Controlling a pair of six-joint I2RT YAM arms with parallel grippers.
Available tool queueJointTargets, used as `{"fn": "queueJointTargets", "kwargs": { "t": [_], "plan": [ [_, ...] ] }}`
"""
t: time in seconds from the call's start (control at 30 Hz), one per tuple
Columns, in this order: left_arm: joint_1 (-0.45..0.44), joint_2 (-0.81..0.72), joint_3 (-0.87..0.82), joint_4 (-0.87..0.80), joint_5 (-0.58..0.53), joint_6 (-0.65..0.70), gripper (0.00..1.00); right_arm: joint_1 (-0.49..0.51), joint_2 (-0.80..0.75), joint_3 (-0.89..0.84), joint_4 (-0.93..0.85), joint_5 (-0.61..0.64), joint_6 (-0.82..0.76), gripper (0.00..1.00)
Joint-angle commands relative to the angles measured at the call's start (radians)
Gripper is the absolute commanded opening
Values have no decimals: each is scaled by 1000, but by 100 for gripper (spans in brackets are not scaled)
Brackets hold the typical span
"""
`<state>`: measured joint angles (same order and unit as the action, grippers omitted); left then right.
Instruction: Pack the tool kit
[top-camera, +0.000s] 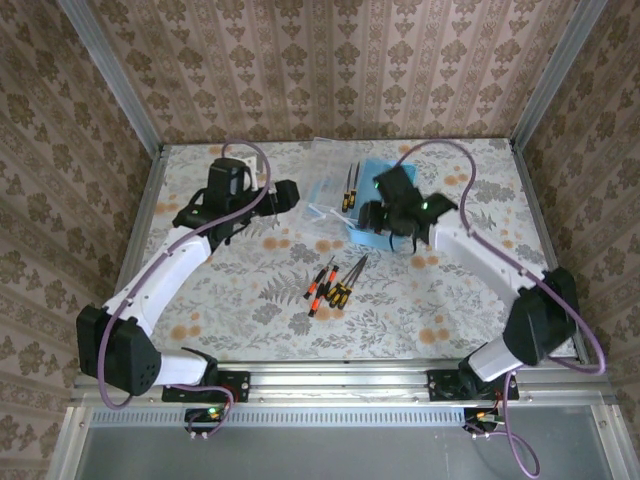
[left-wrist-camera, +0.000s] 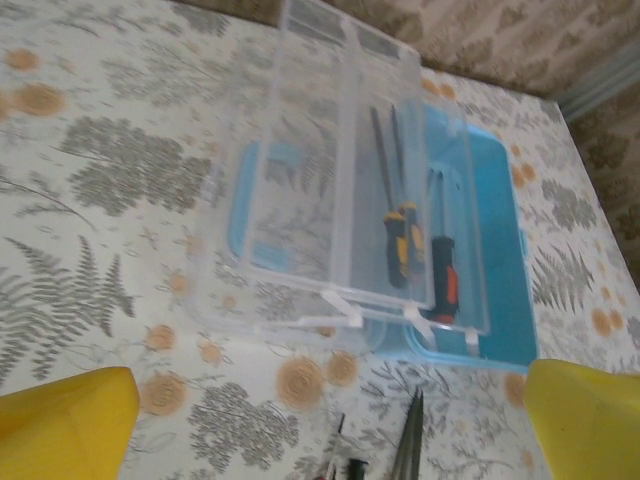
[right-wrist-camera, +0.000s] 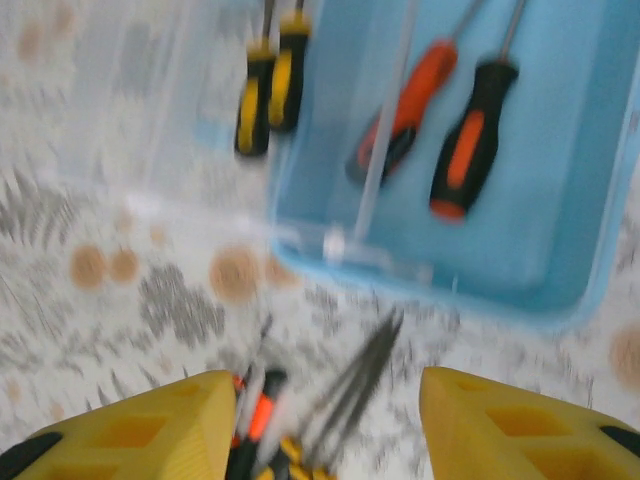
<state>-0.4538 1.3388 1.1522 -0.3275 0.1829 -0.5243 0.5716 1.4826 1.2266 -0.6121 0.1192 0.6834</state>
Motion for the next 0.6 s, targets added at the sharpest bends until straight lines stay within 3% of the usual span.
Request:
{"fn": "queueJointTargets", "kwargs": {
  "t": [0.0, 0.2, 0.57],
  "plan": [
    [-44, 19, -4, -1, -10, 0, 100, 91, -21, -132, 1, 125, 117, 56],
    [-52, 28, 1, -17, -37, 16, 100, 217, 61, -207, 22, 75, 171, 65],
    [-66, 31, 3, -22, -60, 33, 100, 269, 275, -133, 56, -96, 117, 67]
  ]
}}
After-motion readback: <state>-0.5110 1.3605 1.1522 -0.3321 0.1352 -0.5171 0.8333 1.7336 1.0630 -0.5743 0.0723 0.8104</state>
